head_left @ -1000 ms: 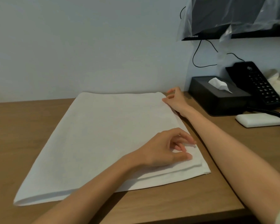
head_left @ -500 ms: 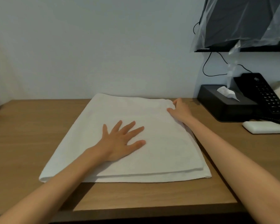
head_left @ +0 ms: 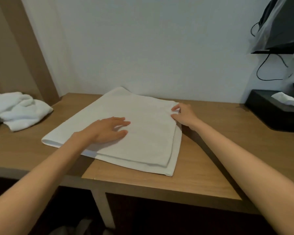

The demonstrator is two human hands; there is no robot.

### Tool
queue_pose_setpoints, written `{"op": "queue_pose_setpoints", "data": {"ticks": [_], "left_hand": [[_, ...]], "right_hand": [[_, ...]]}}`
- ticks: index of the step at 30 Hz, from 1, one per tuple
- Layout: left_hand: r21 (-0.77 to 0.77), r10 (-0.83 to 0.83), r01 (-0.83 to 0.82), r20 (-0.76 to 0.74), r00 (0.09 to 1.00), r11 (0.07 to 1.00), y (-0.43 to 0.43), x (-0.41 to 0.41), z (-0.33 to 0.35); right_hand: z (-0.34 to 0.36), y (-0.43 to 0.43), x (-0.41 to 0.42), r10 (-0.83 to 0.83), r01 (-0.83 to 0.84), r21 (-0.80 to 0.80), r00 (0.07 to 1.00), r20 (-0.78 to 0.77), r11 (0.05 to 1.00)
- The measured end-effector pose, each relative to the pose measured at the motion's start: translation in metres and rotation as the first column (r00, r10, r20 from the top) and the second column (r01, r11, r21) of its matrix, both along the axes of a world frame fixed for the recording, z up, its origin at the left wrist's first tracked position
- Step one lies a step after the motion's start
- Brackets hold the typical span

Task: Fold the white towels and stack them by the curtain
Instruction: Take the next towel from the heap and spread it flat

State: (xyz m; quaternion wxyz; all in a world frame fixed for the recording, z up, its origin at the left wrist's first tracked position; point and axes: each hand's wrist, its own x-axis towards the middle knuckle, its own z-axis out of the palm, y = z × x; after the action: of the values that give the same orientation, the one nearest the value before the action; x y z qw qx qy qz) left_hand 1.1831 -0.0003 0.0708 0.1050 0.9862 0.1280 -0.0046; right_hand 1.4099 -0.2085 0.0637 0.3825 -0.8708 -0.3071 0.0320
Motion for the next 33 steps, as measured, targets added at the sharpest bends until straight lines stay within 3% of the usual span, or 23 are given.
{"op": "queue_pose_setpoints", "data": {"ticks": [4,8,14,17,21,24,27,29,33], "left_hand": [[-0.114,-0.107,0.141,0.257,0.96,0.983,-0.05,-0.01,0.004],[-0.098,-0.278,0.307,0.233,0.932,0.947,-0.103,-0.011,0.004],[-0.069,-0.313,0.349,0.309,0.898,0.935,-0.12,-0.022,-0.001],[0.084,-0.355,0.347,0.33,0.875,0.934,-0.12,-0.029,0.0],[0.308,-0.387,0.304,0.259,0.885,0.902,-0.113,-0.034,-0.002],[0.171,-0.284,0.23,0.465,0.839,0.958,-0.113,-0.037,-0.003],[-0.072,-0.081,0.195,0.732,0.677,0.978,-0.116,-0.033,0.004],[-0.093,-0.057,0.217,0.801,0.597,0.972,-0.117,-0.028,0.016],[-0.083,-0.063,0.241,0.839,0.541,0.967,-0.12,-0.022,0.034]], "right_hand": [[0.01,-0.006,-0.018,0.014,-0.009,-0.041,0.992,0.126,0.999],[0.019,-0.029,-0.043,0.168,-0.173,0.029,0.98,0.109,0.985],[0.012,-0.088,-0.09,0.332,-0.335,-0.097,0.942,-0.046,0.937],[0.01,-0.105,-0.112,0.38,-0.386,-0.143,0.922,-0.07,0.911],[0.002,-0.106,-0.13,0.362,-0.34,-0.207,0.929,0.078,0.917],[-0.003,-0.101,-0.139,0.322,-0.293,-0.185,0.935,0.151,0.938],[-0.003,-0.098,-0.139,0.298,-0.268,-0.178,0.939,0.172,0.947],[-0.002,-0.096,-0.139,0.3,-0.269,-0.183,0.938,0.173,0.946],[-0.002,-0.096,-0.137,0.297,-0.262,-0.201,0.939,0.171,0.944]]}}
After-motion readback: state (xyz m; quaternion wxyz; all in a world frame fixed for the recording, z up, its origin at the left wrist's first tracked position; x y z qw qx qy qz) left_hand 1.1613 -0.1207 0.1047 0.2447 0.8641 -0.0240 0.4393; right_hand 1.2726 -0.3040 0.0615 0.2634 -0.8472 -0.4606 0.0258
